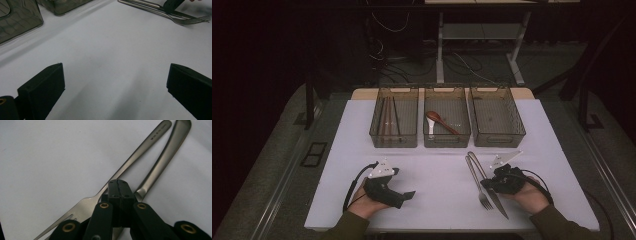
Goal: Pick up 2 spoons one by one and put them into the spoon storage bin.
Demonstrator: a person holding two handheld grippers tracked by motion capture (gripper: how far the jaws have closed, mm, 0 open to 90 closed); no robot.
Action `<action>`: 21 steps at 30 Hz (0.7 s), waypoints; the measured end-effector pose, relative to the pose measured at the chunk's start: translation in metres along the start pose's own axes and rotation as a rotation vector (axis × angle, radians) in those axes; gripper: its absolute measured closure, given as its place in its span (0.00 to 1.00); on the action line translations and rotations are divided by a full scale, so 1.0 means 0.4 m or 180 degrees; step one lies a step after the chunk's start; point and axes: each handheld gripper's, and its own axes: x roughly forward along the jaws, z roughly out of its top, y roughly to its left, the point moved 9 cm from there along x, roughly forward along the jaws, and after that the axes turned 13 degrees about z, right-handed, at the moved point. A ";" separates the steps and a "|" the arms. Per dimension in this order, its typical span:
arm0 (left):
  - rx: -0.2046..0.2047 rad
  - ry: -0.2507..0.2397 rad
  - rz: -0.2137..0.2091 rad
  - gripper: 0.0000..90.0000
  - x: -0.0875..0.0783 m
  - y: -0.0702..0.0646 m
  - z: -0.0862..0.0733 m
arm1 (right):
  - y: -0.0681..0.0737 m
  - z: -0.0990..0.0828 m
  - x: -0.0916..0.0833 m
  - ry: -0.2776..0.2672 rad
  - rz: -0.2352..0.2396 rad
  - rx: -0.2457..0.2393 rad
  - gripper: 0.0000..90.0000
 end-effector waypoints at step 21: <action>0.0012 -0.0004 -0.0002 0.01 -0.002 0.001 0.000 | -0.017 -0.016 -0.014 0.0255 -0.0286 0.0023 1.00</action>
